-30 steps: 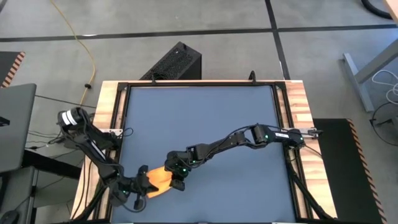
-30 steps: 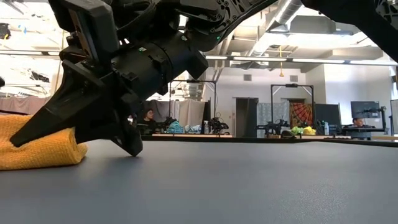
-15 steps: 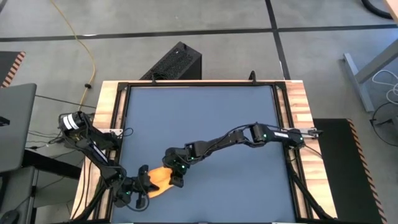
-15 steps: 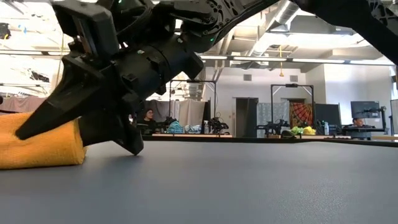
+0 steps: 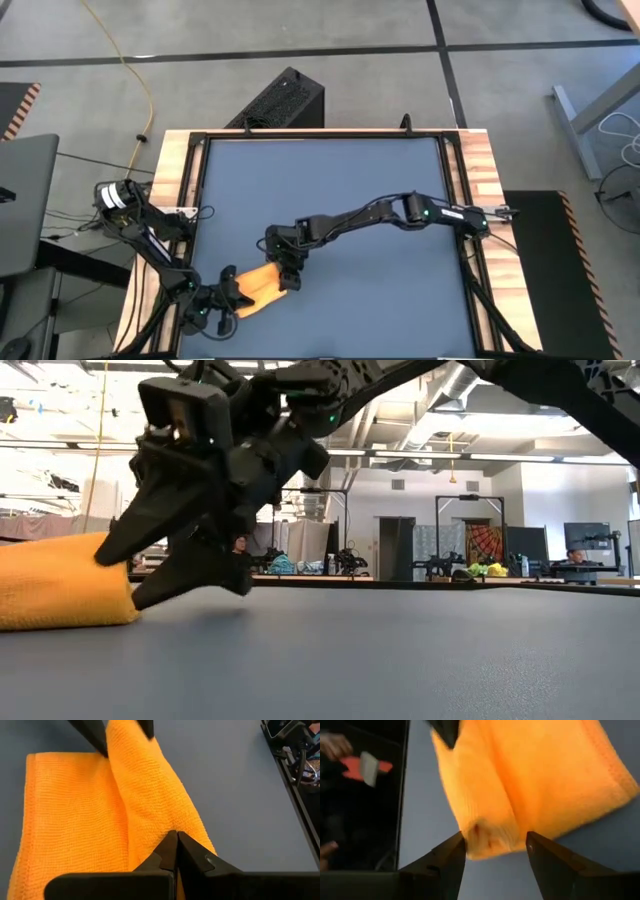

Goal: Roll towel
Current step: Roll the orange microfiber towel

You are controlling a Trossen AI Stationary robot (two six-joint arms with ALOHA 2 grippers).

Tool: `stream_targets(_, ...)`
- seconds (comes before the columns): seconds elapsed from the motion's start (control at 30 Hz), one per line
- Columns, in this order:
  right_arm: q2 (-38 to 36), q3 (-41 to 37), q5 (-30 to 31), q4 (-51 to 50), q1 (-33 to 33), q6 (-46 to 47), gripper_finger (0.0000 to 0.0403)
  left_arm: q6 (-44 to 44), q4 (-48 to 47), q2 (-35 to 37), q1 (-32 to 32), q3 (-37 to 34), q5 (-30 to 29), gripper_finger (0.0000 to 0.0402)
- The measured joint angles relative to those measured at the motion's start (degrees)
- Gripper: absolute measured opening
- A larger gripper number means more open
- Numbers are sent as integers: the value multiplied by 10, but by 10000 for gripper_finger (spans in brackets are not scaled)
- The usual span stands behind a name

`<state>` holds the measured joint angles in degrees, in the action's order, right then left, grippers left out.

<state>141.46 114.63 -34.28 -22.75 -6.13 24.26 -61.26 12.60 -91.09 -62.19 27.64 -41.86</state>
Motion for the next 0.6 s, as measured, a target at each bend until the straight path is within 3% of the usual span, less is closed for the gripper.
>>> stream_targets(0.13,-23,0,44,-21,-1,-69,234,-22,-1,0,-4,0,-5,0)
stream_targets(0.33,-77,0,189,-44,-23,-199,234,-45,-2,0,-4,0,8,0)
stream_targets(0.4,-79,1,235,-11,-43,-249,234,-46,-2,0,-4,0,9,0)
stream_targets(0.6,-63,1,255,43,-97,-408,234,-50,3,1,-4,0,9,0)
